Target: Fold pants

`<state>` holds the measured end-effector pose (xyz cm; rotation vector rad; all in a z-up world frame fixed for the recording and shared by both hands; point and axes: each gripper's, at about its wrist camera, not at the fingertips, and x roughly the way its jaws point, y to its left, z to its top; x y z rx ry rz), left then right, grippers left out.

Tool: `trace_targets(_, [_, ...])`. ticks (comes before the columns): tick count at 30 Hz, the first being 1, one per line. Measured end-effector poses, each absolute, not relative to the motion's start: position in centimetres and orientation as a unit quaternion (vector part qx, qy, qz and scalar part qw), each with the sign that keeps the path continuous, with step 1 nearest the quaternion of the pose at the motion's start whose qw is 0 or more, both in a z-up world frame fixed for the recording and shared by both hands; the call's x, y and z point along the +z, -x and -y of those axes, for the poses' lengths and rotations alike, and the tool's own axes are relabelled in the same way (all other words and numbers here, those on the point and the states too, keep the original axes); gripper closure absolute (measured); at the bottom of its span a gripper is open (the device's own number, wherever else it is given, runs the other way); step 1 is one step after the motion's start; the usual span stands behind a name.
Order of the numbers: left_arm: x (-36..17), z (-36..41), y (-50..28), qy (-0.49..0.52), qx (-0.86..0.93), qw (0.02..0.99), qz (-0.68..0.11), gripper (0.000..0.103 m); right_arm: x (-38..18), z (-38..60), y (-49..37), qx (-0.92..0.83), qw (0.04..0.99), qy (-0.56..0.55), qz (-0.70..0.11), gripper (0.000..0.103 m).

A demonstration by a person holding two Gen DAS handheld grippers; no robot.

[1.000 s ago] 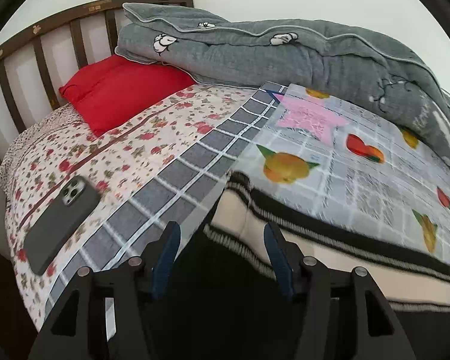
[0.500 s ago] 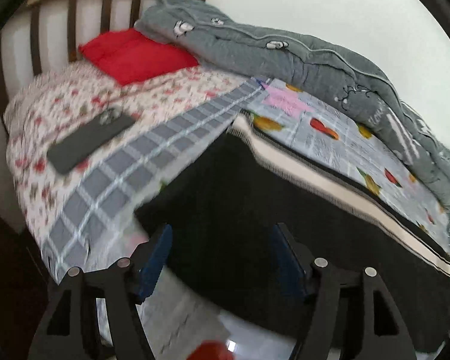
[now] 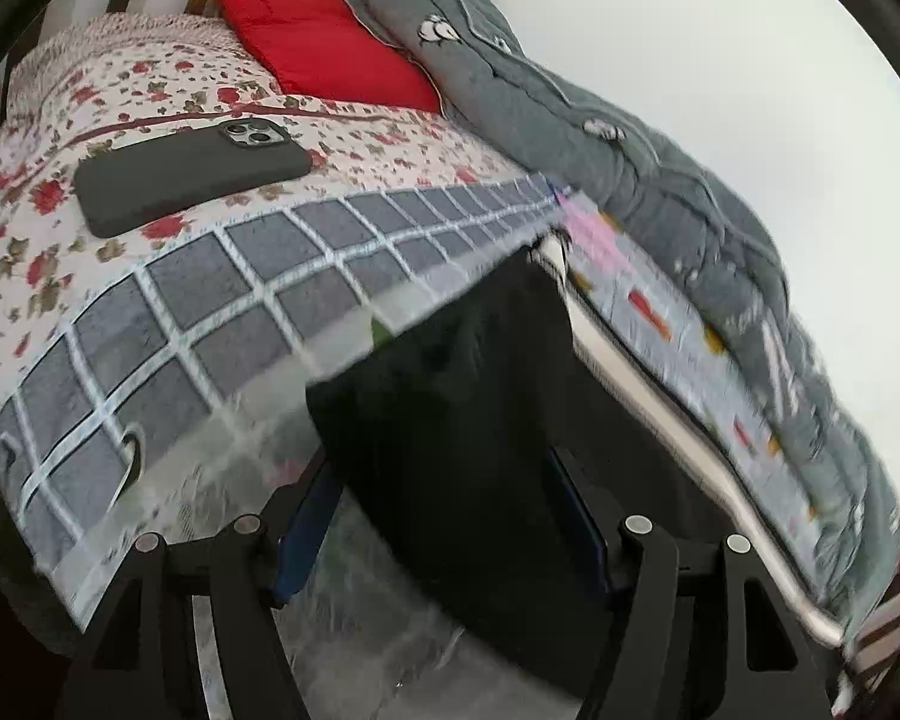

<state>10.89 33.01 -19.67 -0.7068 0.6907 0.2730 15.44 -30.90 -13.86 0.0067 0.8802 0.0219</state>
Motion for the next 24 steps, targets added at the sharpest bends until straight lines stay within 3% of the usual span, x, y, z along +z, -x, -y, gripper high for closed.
trace_targets(2, [-19.7,-33.6,-11.0,0.349,0.132,0.869,-0.325,0.047,-14.0,30.9,-14.6,0.009,0.903,-0.009,-0.429,0.066])
trace_targets(4, [-19.7,-33.9,-11.3,0.344,0.148,0.865,-0.333,0.071,-14.3,30.9,-13.8,0.007,0.901,-0.014,-0.434,0.066])
trace_targets(7, [-19.5,-34.6,-11.4,0.353,0.14,0.859,-0.343,0.08,-14.7,30.9,-12.9,0.004,0.899,-0.015,-0.438,0.066])
trace_targets(10, [-18.2,-33.9,-11.5,0.339,0.154,0.861,-0.346,0.084,-14.8,31.2,-12.2,0.009,0.899,-0.024,-0.438,0.066])
trace_targets(14, [-14.1,-29.9,-12.5,0.247,0.175,0.892,-0.335,0.087,-14.1,31.5,-11.6,0.01,0.904,-0.02,-0.426,0.066])
trace_targets(24, [-6.6,-11.7,-13.6,0.108,0.059,0.945,-0.303,0.09,-10.8,34.3,-9.1,-0.003,0.927,0.019,-0.375,0.066])
